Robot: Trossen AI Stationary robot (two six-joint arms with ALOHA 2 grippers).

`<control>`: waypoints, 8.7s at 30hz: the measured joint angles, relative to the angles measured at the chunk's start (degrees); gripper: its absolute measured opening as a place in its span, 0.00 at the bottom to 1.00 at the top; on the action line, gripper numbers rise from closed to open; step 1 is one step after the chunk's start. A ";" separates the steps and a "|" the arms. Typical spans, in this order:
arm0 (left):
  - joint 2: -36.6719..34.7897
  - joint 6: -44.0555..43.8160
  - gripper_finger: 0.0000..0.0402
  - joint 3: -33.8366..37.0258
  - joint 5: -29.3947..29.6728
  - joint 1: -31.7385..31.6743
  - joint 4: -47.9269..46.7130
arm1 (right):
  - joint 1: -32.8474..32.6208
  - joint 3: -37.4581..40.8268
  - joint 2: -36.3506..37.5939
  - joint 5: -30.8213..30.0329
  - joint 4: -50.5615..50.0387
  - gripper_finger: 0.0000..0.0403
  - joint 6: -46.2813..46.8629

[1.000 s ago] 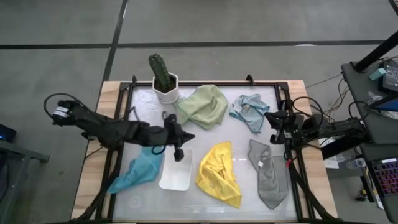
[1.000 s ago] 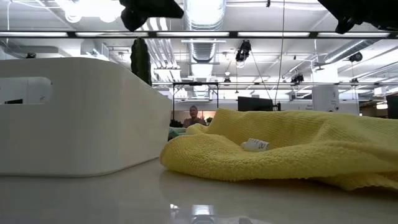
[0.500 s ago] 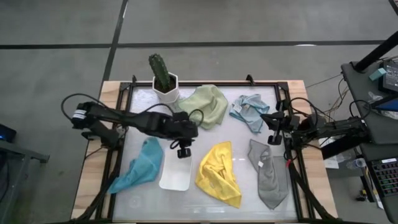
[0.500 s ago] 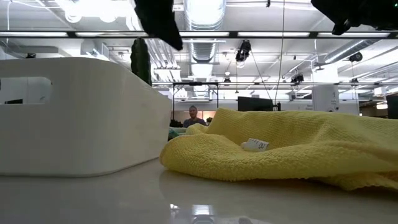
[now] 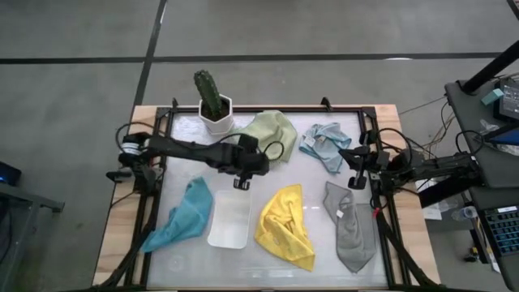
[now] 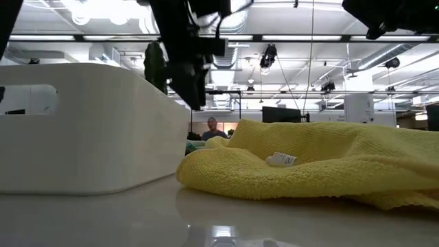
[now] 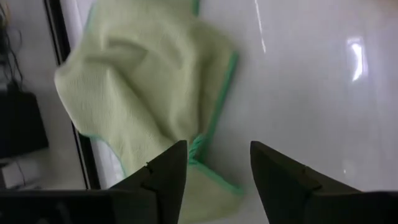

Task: Fold microfiber towels
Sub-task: Fold the green microfiber towel

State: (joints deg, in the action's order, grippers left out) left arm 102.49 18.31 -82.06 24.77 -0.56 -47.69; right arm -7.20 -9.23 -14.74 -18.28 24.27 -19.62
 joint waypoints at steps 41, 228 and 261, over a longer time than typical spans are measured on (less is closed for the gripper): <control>7.77 2.01 0.27 7.63 -3.48 -12.20 6.76 | 0.00 0.00 -0.02 -3.02 -1.44 0.02 -1.42; 10.74 -15.07 0.27 16.03 -45.21 -11.08 82.51 | 5.95 -23.12 -50.95 6.36 -32.13 0.02 10.64; 9.14 -8.84 0.61 16.00 -51.65 -12.23 75.89 | 5.95 -23.10 -50.95 6.73 -31.69 0.02 9.58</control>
State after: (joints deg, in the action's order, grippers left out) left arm 111.63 9.47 -66.06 -26.88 -12.79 28.20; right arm -1.26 -32.34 -65.69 -11.55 -7.42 -10.04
